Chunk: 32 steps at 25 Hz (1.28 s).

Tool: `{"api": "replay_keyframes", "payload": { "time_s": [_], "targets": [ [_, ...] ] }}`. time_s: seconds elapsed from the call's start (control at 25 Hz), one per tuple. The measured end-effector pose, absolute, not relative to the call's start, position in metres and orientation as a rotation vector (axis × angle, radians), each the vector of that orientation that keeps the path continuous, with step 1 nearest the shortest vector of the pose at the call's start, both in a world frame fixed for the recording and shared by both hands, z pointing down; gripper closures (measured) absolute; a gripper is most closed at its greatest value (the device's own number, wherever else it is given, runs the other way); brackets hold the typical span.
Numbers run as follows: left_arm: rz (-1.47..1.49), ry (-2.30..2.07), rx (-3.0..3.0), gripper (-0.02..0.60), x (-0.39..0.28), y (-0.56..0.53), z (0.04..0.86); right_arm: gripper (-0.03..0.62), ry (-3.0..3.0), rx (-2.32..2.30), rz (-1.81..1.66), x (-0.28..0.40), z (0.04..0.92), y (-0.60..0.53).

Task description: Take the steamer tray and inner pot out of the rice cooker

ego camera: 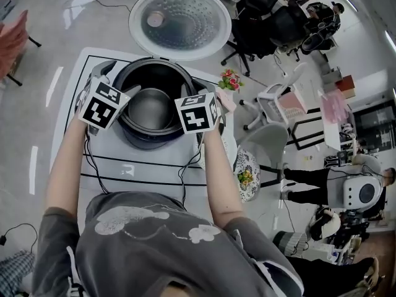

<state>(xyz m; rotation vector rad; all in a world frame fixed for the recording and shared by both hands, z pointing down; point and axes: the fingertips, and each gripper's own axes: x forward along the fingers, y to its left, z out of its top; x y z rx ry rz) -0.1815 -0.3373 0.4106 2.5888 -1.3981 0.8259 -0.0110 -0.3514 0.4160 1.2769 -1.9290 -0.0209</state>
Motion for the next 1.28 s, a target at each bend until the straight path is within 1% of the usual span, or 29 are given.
{"api": "replay_keyframes", "payload": {
  "time_s": [0.2, 0.4, 0.64, 0.72, 0.76, 0.8, 0.84, 0.92, 0.96, 1.28],
  "targets": [
    [0.862, -1.399, 2.607, 0.178, -0.181, -0.351, 0.414, 0.487, -1.973, 1.300, -0.038, -0.014, 0.405, -0.353],
    [0.949, -1.309, 2.709, 0.178, -0.158, -0.366, 0.409, 0.490, -2.002, 1.330, -0.061, -0.015, 0.387, -0.350],
    [1.300, -1.238, 2.706, 0.183, -0.150, -0.385, 0.428, 0.493, -2.033, 1.347, -0.105, -0.020, 0.368, -0.347],
    [1.332, -1.228, 2.678, 0.217, -0.153, -0.391, 0.432, 0.493, -2.034, 1.354, -0.105, -0.021, 0.367, -0.346],
    [1.342, -1.231, 2.665, 0.263, -0.154, -0.394, 0.433, 0.493, -2.033, 1.355, -0.104, -0.021, 0.368, -0.345],
    [1.362, -1.235, 2.653, 0.335, -0.155, -0.396, 0.434, 0.493, -2.032, 1.356, -0.101, -0.021, 0.369, -0.345],
    [1.395, -1.231, 2.644, 0.392, -0.155, -0.398, 0.436, 0.493, -2.034, 1.355, -0.099, -0.021, 0.369, -0.345],
    [1.470, -1.205, 2.625, 0.423, -0.153, -0.397, 0.440, 0.493, -2.040, 1.352, -0.096, -0.021, 0.370, -0.346],
    [1.493, -1.201, 2.610, 0.448, -0.152, -0.396, 0.442, 0.493, -2.042, 1.352, -0.094, -0.020, 0.371, -0.346],
    [1.422, -1.209, 2.511, 0.493, -0.146, -0.394, 0.429, 0.502, -2.061, 1.363, -0.098, -0.013, 0.367, -0.342]
  ]
}}
